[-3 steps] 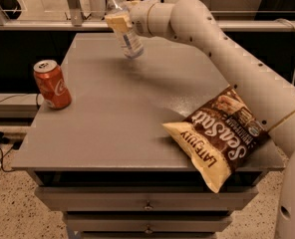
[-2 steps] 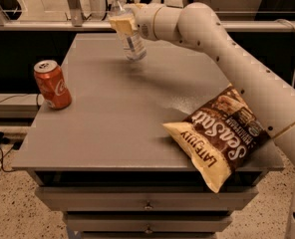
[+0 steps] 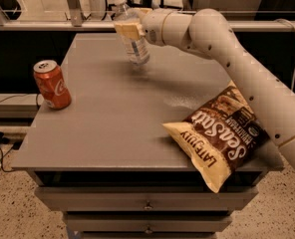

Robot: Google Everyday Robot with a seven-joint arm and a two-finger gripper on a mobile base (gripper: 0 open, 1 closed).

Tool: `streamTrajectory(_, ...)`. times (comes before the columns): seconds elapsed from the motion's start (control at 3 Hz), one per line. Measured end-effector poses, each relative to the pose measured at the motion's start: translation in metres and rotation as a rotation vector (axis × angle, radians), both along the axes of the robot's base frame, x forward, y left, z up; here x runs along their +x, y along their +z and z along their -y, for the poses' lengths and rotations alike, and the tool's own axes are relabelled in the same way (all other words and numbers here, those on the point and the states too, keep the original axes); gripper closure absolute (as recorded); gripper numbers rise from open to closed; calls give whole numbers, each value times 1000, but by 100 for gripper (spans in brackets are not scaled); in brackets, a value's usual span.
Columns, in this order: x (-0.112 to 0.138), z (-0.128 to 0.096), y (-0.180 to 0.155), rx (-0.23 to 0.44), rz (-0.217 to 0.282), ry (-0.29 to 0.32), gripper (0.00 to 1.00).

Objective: Place blue plastic bottle upright

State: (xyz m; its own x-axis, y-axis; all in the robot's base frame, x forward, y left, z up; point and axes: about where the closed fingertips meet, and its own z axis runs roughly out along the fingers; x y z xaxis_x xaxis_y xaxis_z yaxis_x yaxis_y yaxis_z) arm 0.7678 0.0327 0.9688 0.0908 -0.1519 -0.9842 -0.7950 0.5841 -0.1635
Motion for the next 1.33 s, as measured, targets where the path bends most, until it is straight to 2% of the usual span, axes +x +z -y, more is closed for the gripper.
streamTrajectory(0.33,-3,5,-10,17,-10,21,100)
streamTrajectory(0.67,-4,10,-19,26,-23,32,84)
streamTrajectory(1.33,-6,16,-24,33,-32,27,38)
